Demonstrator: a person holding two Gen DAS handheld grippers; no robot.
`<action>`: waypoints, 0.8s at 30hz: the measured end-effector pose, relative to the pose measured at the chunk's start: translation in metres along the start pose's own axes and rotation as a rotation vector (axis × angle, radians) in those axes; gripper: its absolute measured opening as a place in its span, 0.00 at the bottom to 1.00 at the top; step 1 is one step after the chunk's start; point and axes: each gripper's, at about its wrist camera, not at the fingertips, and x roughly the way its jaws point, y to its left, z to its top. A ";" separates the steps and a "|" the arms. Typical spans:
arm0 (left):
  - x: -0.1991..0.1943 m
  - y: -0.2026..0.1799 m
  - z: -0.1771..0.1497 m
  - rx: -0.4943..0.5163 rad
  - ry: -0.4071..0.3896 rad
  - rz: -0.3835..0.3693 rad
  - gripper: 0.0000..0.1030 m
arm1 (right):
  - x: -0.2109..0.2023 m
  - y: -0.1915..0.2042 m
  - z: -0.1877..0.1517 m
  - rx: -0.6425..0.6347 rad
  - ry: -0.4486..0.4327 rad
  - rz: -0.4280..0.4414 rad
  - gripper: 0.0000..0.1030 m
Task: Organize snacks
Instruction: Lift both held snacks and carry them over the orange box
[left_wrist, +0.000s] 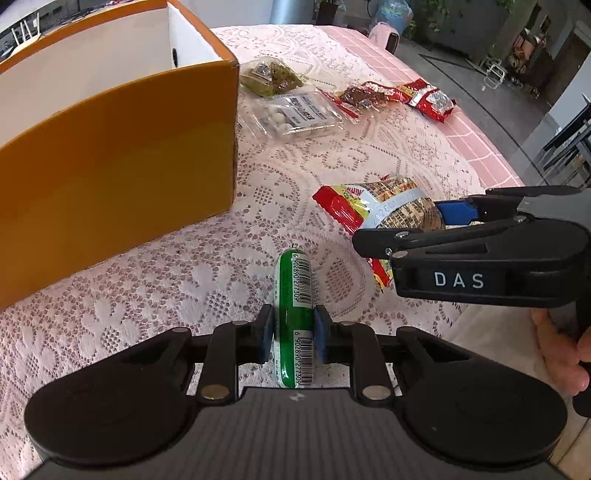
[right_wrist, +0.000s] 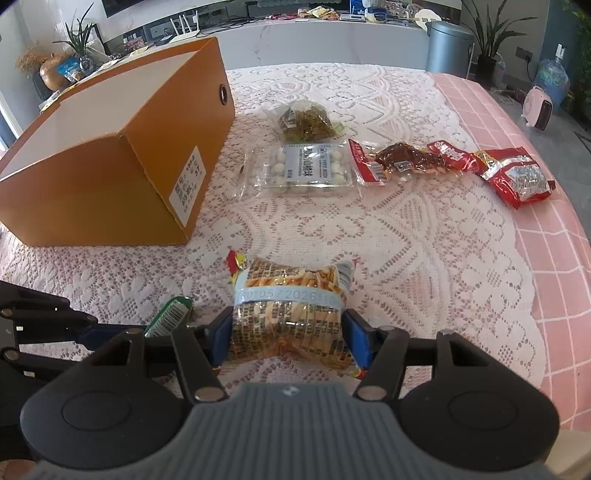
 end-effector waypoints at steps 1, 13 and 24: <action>-0.003 0.001 -0.001 0.001 -0.006 0.001 0.24 | 0.000 0.001 0.000 -0.002 0.000 -0.001 0.58; -0.064 0.013 0.006 -0.065 -0.167 -0.075 0.24 | -0.021 -0.002 0.003 0.047 -0.074 -0.021 0.58; -0.120 0.051 0.044 -0.132 -0.312 -0.022 0.24 | -0.082 0.033 0.044 -0.037 -0.273 -0.005 0.58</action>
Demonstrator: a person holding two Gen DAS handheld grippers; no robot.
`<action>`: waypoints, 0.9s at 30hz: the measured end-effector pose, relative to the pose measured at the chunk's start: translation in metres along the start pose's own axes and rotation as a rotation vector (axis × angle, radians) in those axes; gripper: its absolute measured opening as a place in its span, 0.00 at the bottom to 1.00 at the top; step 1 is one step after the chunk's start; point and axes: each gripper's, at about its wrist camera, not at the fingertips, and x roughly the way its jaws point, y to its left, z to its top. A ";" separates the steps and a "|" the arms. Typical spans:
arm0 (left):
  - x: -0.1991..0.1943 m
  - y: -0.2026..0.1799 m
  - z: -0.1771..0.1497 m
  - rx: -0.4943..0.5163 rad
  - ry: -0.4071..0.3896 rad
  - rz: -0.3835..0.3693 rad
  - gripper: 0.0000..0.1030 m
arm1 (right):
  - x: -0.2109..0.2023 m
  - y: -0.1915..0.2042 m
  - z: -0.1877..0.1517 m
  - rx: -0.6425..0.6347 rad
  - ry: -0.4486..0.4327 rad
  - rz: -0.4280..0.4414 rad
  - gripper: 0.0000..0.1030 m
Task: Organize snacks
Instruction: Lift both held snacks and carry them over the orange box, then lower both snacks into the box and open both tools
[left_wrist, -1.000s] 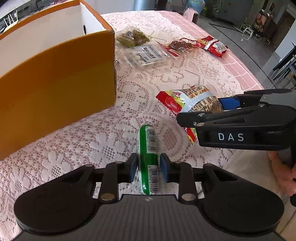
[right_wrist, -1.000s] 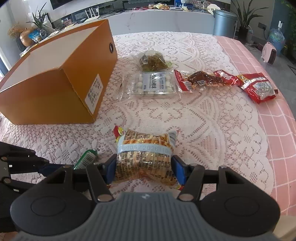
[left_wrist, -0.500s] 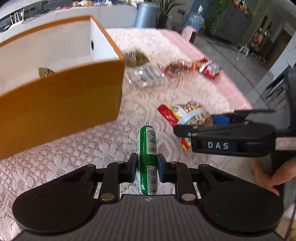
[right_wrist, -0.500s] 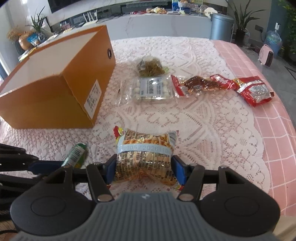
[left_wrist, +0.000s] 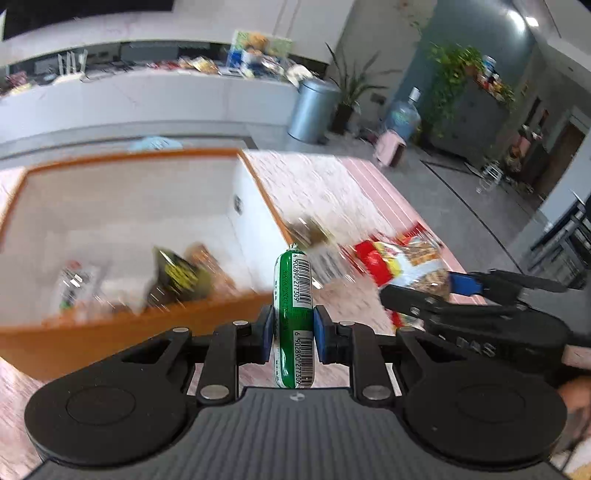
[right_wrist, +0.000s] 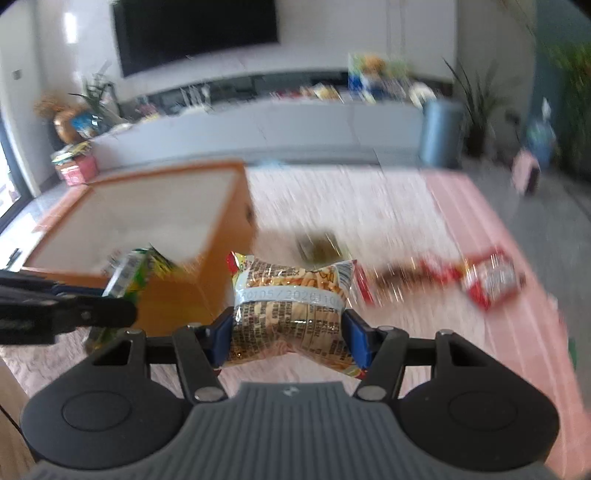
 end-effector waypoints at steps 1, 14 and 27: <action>0.000 0.004 0.007 -0.005 -0.008 0.014 0.24 | -0.002 0.007 0.006 -0.024 -0.017 0.007 0.58; 0.031 0.063 0.069 -0.049 0.005 0.167 0.24 | 0.048 0.094 0.067 -0.308 -0.001 0.072 0.58; 0.058 0.117 0.059 -0.089 0.074 0.281 0.24 | 0.140 0.133 0.090 -0.398 0.147 0.058 0.58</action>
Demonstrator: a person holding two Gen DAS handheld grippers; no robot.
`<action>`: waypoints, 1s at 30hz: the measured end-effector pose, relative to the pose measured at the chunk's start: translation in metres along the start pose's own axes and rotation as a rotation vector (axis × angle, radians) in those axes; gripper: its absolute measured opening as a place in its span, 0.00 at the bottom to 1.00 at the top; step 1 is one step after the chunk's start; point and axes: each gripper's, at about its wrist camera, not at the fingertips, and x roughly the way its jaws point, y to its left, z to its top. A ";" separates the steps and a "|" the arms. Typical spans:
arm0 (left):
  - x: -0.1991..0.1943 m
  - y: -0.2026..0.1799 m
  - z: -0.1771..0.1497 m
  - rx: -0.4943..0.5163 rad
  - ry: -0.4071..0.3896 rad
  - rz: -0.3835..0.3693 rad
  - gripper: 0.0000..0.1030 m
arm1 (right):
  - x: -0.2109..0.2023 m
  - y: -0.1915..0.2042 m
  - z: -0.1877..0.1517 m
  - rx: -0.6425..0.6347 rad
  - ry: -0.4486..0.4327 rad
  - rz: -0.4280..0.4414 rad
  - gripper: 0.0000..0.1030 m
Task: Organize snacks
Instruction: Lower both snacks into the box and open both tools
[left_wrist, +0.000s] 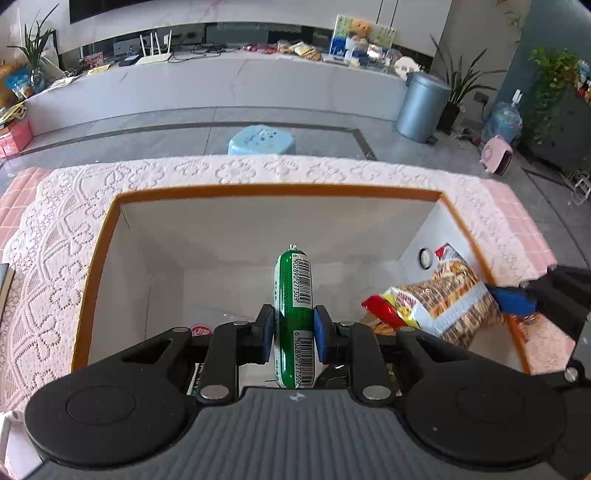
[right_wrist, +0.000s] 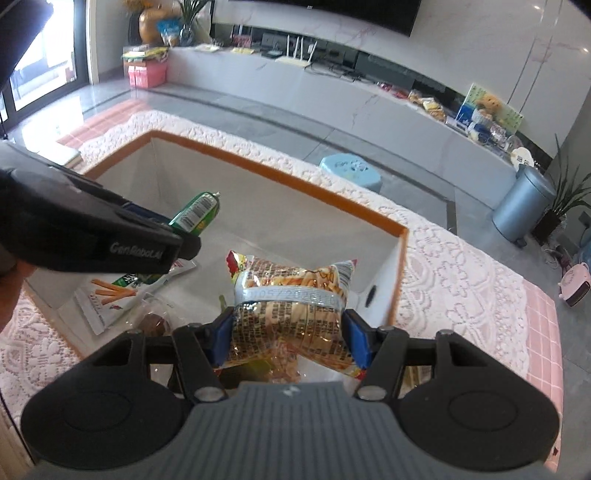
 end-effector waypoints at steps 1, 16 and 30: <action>0.004 0.001 0.000 0.001 0.009 0.010 0.24 | 0.006 0.001 0.002 -0.002 0.011 -0.003 0.58; 0.033 0.009 -0.009 0.004 0.147 0.076 0.24 | 0.053 0.016 0.013 -0.075 0.140 -0.036 0.58; 0.026 0.020 -0.008 -0.047 0.147 0.078 0.49 | 0.044 0.026 0.017 -0.118 0.133 -0.086 0.84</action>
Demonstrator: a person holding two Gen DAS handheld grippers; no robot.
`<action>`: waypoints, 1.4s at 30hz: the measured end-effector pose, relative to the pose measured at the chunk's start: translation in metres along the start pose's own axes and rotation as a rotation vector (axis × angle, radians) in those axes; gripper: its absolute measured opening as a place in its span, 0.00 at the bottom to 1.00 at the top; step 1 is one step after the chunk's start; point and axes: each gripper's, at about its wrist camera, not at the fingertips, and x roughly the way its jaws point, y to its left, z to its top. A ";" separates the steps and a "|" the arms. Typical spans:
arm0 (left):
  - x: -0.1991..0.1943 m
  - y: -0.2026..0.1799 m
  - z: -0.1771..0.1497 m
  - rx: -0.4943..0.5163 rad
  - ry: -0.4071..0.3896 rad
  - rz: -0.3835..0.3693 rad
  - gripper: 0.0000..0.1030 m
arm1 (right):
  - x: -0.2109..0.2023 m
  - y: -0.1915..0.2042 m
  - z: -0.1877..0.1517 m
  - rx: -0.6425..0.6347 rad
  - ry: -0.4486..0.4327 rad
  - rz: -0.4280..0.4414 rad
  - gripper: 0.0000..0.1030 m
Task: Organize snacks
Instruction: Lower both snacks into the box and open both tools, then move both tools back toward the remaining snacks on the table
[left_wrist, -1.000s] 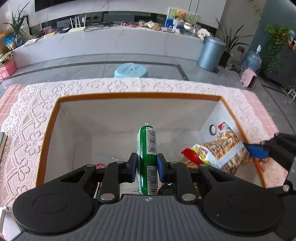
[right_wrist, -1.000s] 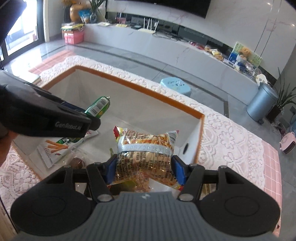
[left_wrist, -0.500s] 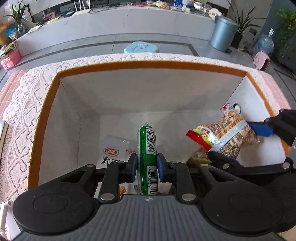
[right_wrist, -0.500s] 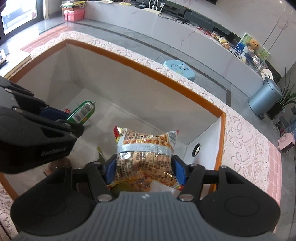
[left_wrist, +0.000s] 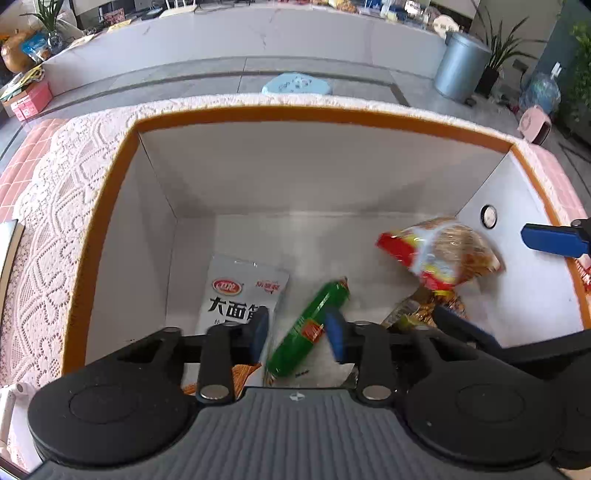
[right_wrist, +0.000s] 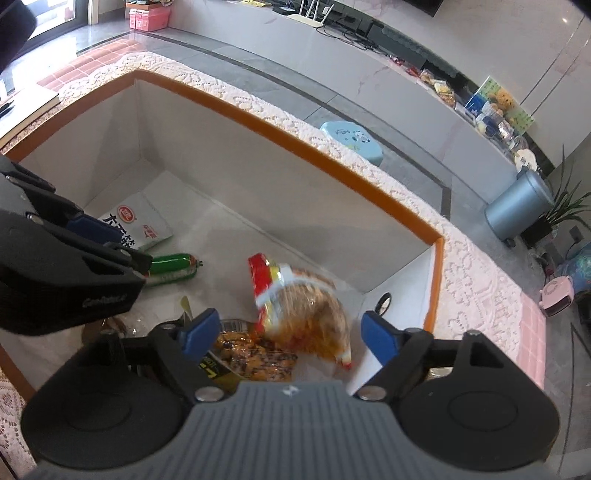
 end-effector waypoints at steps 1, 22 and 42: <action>-0.004 0.000 0.000 0.002 -0.017 -0.004 0.56 | -0.002 0.000 -0.001 -0.005 -0.005 -0.010 0.86; -0.071 -0.022 -0.027 0.050 -0.405 -0.107 0.76 | -0.106 -0.033 -0.063 0.249 -0.175 -0.015 0.97; -0.109 -0.131 -0.068 0.212 -0.463 -0.317 0.79 | -0.128 -0.121 -0.227 0.715 -0.105 -0.140 0.97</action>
